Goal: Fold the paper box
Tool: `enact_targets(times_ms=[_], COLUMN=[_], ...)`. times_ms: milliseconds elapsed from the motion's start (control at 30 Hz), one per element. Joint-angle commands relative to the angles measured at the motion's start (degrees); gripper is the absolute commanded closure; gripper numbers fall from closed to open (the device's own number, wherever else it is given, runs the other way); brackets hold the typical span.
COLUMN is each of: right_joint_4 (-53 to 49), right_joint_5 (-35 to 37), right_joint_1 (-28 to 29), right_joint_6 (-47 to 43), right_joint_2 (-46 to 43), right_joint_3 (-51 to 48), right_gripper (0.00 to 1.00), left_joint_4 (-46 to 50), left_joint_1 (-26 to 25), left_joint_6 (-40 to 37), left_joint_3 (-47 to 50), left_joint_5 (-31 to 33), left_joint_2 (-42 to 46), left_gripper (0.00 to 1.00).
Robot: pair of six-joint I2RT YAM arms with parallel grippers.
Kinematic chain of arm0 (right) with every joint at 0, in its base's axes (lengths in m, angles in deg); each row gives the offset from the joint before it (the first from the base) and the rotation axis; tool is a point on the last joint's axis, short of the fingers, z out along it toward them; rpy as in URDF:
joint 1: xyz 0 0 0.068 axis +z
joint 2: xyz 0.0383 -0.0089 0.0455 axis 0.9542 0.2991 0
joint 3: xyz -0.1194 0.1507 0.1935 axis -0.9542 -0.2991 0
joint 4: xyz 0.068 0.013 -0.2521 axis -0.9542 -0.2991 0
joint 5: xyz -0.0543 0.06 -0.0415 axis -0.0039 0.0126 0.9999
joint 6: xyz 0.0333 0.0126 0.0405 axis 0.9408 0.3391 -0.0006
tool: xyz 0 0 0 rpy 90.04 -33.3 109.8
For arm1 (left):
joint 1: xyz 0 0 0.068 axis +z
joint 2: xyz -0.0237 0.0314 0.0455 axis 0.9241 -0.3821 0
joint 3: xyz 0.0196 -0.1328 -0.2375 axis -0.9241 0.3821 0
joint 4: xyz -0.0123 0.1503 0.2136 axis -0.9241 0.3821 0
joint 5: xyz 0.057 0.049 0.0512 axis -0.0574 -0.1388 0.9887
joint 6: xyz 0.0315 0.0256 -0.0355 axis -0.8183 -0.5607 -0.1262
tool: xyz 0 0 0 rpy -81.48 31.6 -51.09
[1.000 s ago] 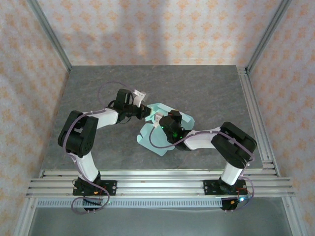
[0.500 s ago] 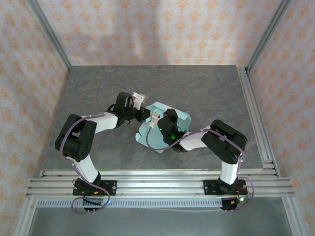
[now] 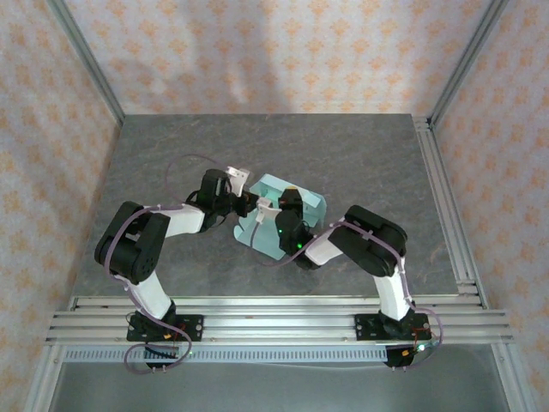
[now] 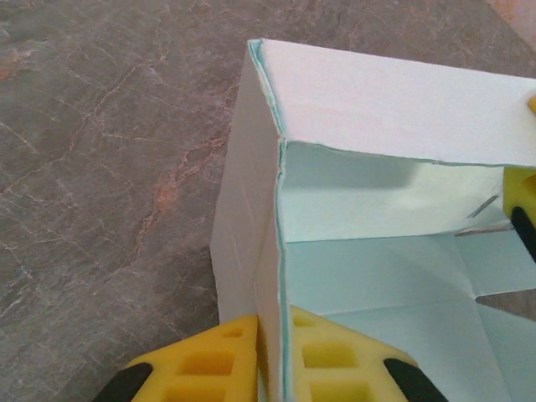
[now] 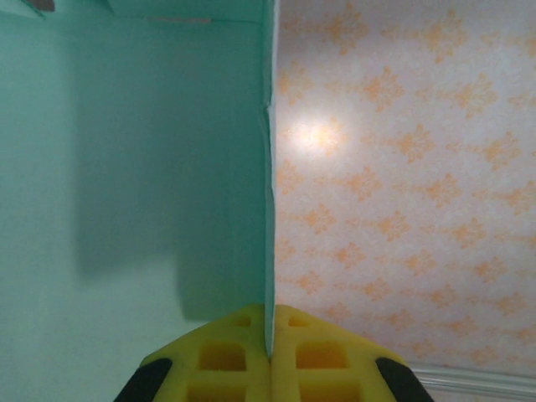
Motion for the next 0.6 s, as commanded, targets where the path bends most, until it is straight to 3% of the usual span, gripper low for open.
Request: enact_targets(times_ms=[0,167,367,567], right_joint_4=[9.18,8.89,0.90,-0.04], right_joint_5=[1.30,1.58,1.14,-0.67], right_joint_1=[0.13,1.14,1.58,1.60], right_joint_6=[-5.87,-4.69,0.59,0.80], right_joint_2=[3.03,3.00,-0.44,-0.23], right_joint_3=[0.73,-0.14,0.02,0.38], right_gripper=[1.00,1.00,1.00,1.00], left_joint_4=[1.80,0.45,1.51,2.38], left_joint_1=[-1.12,-1.12,-1.12,-1.12], left_joint_6=[1.13,1.91,1.68,1.44], left_joint_3=[2.75,4.16,3.97,4.17], left_joint_5=[-1.67,-0.23,2.50,2.98], left_joint_2=[1.07,1.03,2.74,4.51], left_gripper=[0.88,0.87,0.79,0.74])
